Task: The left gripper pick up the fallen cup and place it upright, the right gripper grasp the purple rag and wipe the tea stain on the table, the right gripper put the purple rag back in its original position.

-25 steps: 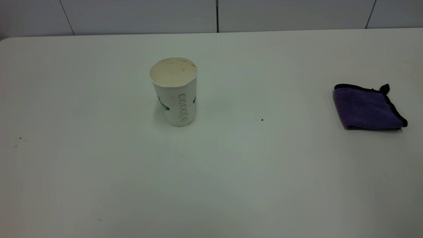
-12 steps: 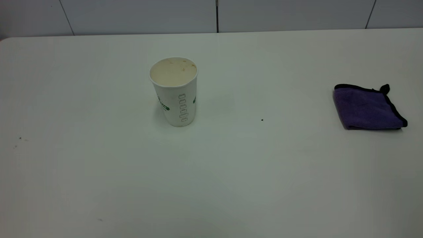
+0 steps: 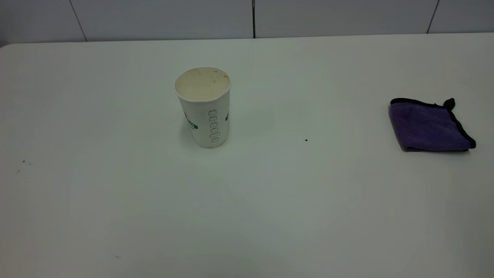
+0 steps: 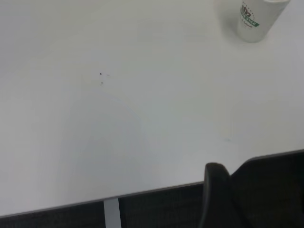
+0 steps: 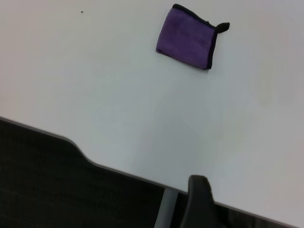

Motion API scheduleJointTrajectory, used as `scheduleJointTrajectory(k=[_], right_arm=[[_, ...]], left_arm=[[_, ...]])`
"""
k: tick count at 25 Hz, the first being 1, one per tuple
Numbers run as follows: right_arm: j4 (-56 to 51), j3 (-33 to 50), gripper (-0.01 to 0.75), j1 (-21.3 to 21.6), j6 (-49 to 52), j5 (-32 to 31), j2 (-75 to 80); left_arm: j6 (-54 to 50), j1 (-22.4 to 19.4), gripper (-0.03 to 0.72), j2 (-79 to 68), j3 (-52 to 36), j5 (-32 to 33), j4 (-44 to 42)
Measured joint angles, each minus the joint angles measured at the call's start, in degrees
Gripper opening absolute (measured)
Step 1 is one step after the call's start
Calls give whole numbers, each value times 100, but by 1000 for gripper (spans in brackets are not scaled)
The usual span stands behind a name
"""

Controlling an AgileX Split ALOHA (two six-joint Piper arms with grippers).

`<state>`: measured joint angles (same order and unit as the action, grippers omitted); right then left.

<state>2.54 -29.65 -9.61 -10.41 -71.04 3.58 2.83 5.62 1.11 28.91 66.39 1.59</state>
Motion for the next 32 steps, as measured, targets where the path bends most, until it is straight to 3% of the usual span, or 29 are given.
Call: scheduleJointTrajectory(k=[7,12,20,29,32], right_arm=[[-104,0,575,7,188,49,-6],[-339,89,575,-10,327,764,-6],[-308,99,575,-289,418,778,-6],[-318,103,575,562,429,741,-24],[-323,103,575,642,429,734,-243]], left_arm=[[0,0,448,0,0,0,0],[0,0,448,0,0,0,0],[-7,0,448,0,0,0,0],[-7,0,448,0,0,0,0],[-7,0,448,0,0,0,0]])
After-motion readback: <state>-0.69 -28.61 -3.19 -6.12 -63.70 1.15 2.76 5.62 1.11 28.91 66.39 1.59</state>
